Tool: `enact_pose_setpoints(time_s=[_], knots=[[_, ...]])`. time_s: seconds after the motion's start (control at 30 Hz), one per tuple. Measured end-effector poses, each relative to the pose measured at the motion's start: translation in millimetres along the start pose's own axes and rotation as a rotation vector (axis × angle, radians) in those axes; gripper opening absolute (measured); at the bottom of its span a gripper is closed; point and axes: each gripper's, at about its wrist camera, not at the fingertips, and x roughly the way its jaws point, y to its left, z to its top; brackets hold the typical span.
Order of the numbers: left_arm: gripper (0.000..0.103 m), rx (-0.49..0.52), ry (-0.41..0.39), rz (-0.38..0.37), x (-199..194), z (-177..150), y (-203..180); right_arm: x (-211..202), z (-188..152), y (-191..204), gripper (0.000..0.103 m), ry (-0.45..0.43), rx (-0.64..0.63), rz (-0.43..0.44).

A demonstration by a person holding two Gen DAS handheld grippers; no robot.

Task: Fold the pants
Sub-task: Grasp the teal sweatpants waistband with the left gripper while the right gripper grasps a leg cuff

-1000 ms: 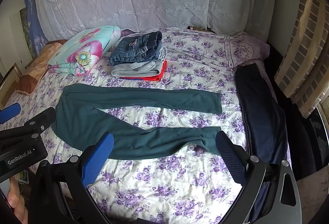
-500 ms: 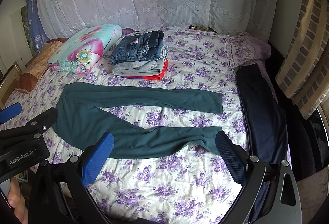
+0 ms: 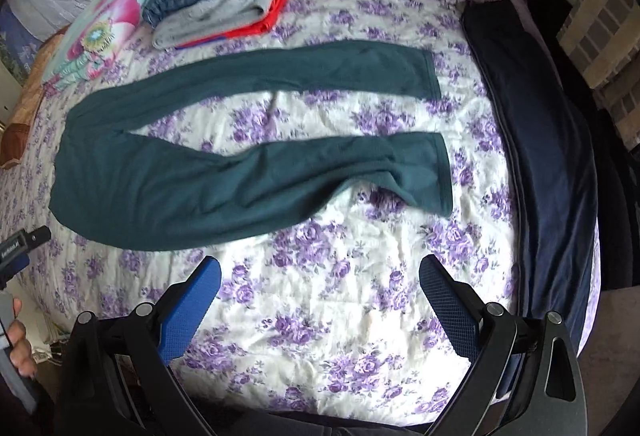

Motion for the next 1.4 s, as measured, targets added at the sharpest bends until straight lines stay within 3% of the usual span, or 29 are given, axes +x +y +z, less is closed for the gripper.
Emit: enact_pose_setpoints(time_s=[0.07,0.2,0.33,0.43,0.47,0.57,0.67,0.73,0.83,1.0,1.2,1.27,1.3,1.33,1.37,1.4], knots=[[0.098,-0.073,0.044,-0.022,34.3,21.8,32.2,11.7,1.4,5.1,0.099,0.029,-0.021,-0.015],[0.098,-0.232,0.121,-0.18,78.6,59.4,73.9,20.2,4.7,15.8,0.099,0.055,-0.057,-0.028],[0.093,-0.257,0.124,-0.248,91.0,79.7,78.5,19.9,7.0,17.6,0.099,0.057,-0.074,-0.042],[0.04,-0.24,0.137,-0.266,105.3,97.7,78.6,20.0,12.3,7.3,0.099,0.056,-0.037,-0.05],[0.004,-0.229,0.134,-0.26,108.5,104.9,79.4,19.9,14.0,3.5,0.099,0.053,-0.024,-0.051],[0.004,-0.315,0.086,-0.303,105.3,109.9,94.8,16.0,17.6,-13.5,0.099,0.037,0.012,-0.06],[0.005,-0.321,-0.051,-0.244,69.6,89.0,108.8,13.2,18.3,-45.5,0.099,0.021,0.079,-0.069],[0.005,-0.323,-0.086,-0.21,61.7,76.6,118.1,18.8,16.3,-75.8,0.099,0.03,0.162,-0.069],[0.005,-0.274,0.042,-0.172,99.8,73.7,118.5,43.9,11.8,-115.5,0.099,0.056,0.288,-0.016],[0.005,-0.21,0.027,-0.119,92.7,85.1,108.3,91.8,16.8,-140.8,0.099,0.07,0.392,0.101],[0.007,-0.222,0.044,-0.132,93.0,88.3,111.4,145.3,30.0,-142.1,0.099,0.146,0.451,0.092],[0.007,-0.209,0.045,-0.121,94.3,90.0,111.0,146.0,30.7,-138.7,0.084,0.097,0.452,0.05],[0.007,-0.202,0.044,-0.115,96.7,92.9,111.0,141.3,31.1,-137.3,0.057,0.059,0.439,0.035],[0.007,-0.197,0.041,-0.109,99.3,91.2,107.8,136.1,31.0,-138.0,0.015,0.024,0.428,0.066],[0.007,-0.195,0.038,-0.105,98.5,91.4,107.5,132.5,30.4,-140.6,0.006,0.01,0.435,0.138],[0.007,-0.194,0.035,-0.103,101.2,87.4,106.0,128.8,29.0,-144.8,0.006,0.009,0.454,0.158]])
